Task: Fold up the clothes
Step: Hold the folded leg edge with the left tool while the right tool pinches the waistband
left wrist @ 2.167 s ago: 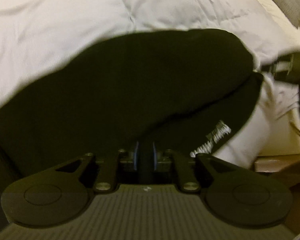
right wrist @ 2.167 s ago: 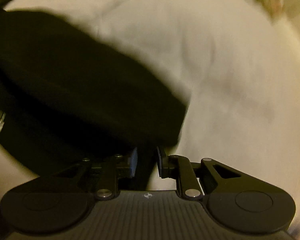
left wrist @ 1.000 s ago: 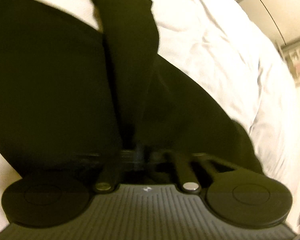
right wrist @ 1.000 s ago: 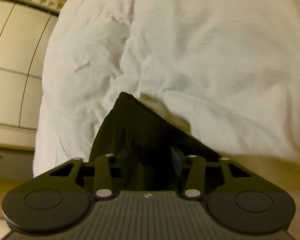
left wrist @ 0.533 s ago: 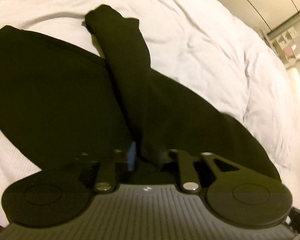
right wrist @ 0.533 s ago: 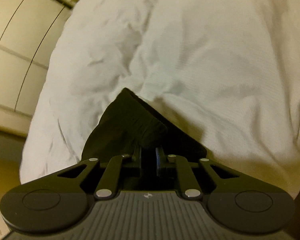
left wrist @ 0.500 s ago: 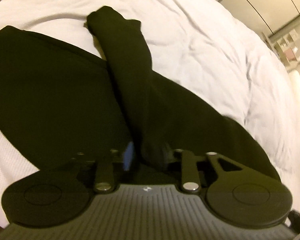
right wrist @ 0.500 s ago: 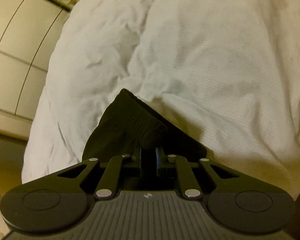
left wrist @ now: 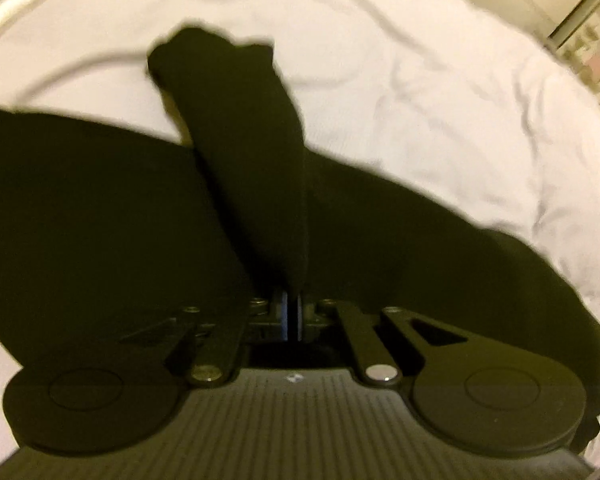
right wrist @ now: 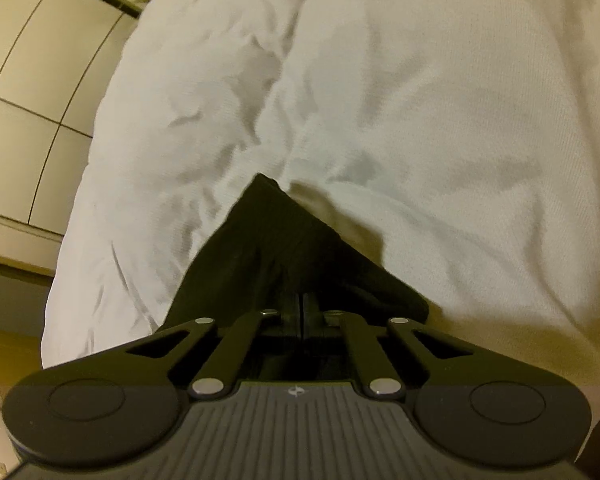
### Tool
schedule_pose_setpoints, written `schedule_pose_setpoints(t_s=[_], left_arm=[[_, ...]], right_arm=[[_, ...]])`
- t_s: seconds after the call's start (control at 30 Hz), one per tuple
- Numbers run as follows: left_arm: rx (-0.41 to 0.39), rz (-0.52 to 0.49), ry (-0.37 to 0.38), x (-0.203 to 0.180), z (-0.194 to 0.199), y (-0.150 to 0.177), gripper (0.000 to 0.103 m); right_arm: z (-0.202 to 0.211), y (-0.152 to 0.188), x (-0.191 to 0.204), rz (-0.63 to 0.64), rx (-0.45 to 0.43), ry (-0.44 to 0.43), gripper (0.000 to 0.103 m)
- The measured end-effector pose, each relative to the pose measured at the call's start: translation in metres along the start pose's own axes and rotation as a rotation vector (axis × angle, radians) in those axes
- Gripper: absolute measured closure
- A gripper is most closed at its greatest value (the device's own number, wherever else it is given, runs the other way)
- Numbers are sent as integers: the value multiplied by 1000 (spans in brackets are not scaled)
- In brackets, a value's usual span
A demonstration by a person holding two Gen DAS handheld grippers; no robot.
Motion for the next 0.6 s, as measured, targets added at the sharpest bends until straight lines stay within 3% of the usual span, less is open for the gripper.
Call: schedule_pose_setpoints(t_s=[0.23, 0.33, 0.4, 0.5, 0.57, 0.6], left_arm=[[-97, 38, 50, 12, 64, 8, 102], [-55, 12, 41, 14, 64, 28, 102], [-9, -5, 4, 15, 55, 44, 102], [29, 28, -12, 18, 36, 52, 101], [46, 47, -19, 19, 26, 55, 101], [50, 49, -22, 19, 23, 56, 100]], right_arm=[[50, -2, 14, 26, -115, -76, 102], [70, -2, -1, 6, -121, -45, 102], [63, 2, -19, -9, -67, 9, 101], [45, 9, -28, -64, 2, -31, 90], [33, 9, -23, -60, 1, -47, 71], [26, 8, -22, -67, 0, -51, 67]])
Point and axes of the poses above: each gripper's, at about its wrist camera, not at the fingertips, and z roughly against the way its jaws point, x to its left, y to its underside, the point moved 7 cm from there along -z, roughly the way its jaws point, and after that the axes turned 3 degrees about -z, right-handed, at the moved point
